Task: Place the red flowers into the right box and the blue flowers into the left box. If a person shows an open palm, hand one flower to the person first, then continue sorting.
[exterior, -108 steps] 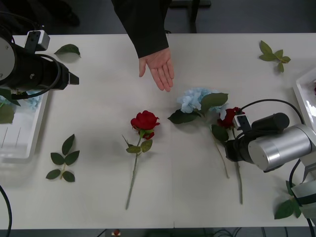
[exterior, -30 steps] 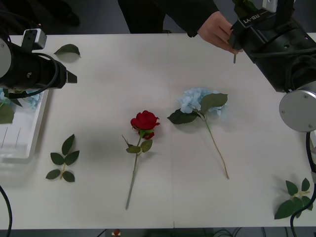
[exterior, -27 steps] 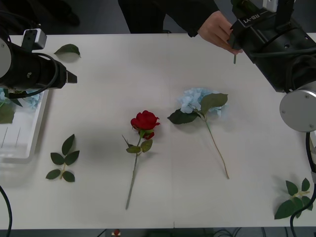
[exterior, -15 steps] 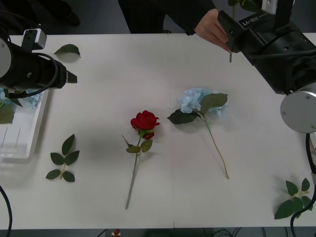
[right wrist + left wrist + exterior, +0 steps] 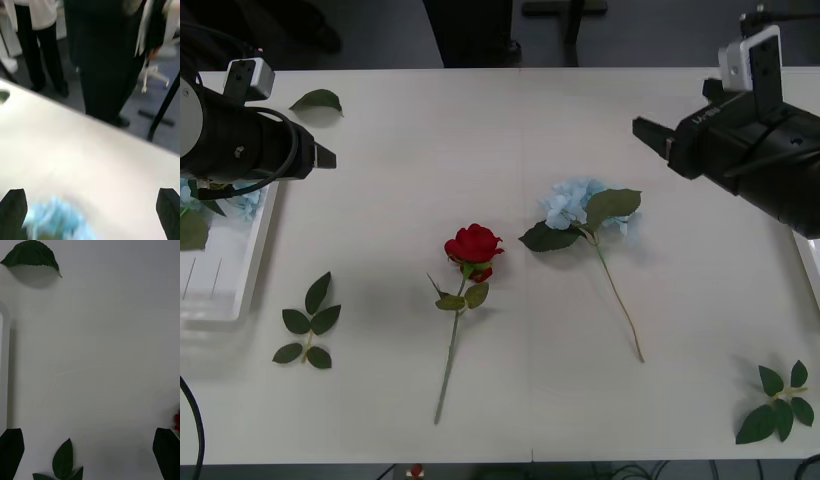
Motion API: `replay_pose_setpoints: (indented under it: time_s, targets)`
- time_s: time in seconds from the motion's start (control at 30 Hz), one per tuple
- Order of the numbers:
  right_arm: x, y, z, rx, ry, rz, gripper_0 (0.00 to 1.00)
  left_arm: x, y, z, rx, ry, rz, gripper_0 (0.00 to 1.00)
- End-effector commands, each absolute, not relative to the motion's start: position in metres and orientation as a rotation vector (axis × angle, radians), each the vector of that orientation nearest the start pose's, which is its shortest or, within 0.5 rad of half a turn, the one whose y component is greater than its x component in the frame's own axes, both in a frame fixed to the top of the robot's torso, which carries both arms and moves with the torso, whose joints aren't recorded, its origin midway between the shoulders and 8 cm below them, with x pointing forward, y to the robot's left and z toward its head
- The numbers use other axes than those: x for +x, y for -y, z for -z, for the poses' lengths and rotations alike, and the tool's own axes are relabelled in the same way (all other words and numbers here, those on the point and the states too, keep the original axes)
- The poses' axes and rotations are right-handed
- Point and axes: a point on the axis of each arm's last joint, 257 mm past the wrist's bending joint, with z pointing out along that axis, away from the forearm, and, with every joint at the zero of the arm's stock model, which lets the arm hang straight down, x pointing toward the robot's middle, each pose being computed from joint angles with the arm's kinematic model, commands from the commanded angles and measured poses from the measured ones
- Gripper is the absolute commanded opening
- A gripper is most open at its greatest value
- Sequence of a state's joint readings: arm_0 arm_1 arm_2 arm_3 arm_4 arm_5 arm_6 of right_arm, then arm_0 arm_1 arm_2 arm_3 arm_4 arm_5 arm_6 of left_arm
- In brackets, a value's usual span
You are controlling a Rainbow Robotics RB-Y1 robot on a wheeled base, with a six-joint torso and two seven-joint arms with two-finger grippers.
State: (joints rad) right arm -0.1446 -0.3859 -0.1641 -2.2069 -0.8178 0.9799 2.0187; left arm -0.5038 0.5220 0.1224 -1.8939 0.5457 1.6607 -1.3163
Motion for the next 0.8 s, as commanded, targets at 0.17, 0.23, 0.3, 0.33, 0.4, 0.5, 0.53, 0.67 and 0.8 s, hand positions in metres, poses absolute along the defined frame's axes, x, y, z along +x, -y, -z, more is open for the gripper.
replay_pose_setpoints:
  time_s: [0.17, 0.23, 0.3, 0.33, 0.4, 0.5, 0.53, 0.67, 0.8]
  targets:
    - [0.460, 0.209, 0.107, -0.688, -1.906, -0.154, 1.00, 0.522, -0.291, 0.118, 0.010, -2.377, 0.096, 1.00]
    - [0.451, 0.216, 0.124, -0.694, -1.990, -0.156, 1.00, 0.521, -0.281, 0.123, 0.021, -2.386, 0.109, 1.00]
    - [0.440, 0.226, 0.144, -0.677, -2.095, -0.151, 1.00, 0.521, -0.262, 0.132, 0.047, -2.393, 0.112, 1.00]
    - [0.436, 0.230, 0.154, -0.671, -2.143, -0.141, 1.00, 0.522, -0.252, 0.137, 0.057, -2.391, 0.110, 1.00]
    - [0.429, 0.237, 0.168, -0.654, -2.216, -0.123, 1.00, 0.522, -0.235, 0.143, 0.080, -2.383, 0.112, 1.00]
    - [0.418, 0.244, 0.189, -0.624, -2.324, -0.092, 1.00, 0.521, -0.197, 0.158, 0.164, -2.359, 0.163, 1.00]
    - [0.418, 0.245, 0.193, -0.617, -2.338, -0.084, 1.00, 0.519, -0.189, 0.161, 0.180, -2.353, 0.175, 1.00]
    - [0.420, 0.241, 0.219, -0.573, -2.408, -0.057, 1.00, 0.503, -0.143, 0.181, 0.282, -2.312, 0.227, 1.00]
    - [0.432, 0.233, 0.240, -0.575, -2.412, -0.021, 1.00, 0.473, -0.111, 0.198, 0.384, -2.311, 0.254, 1.00]
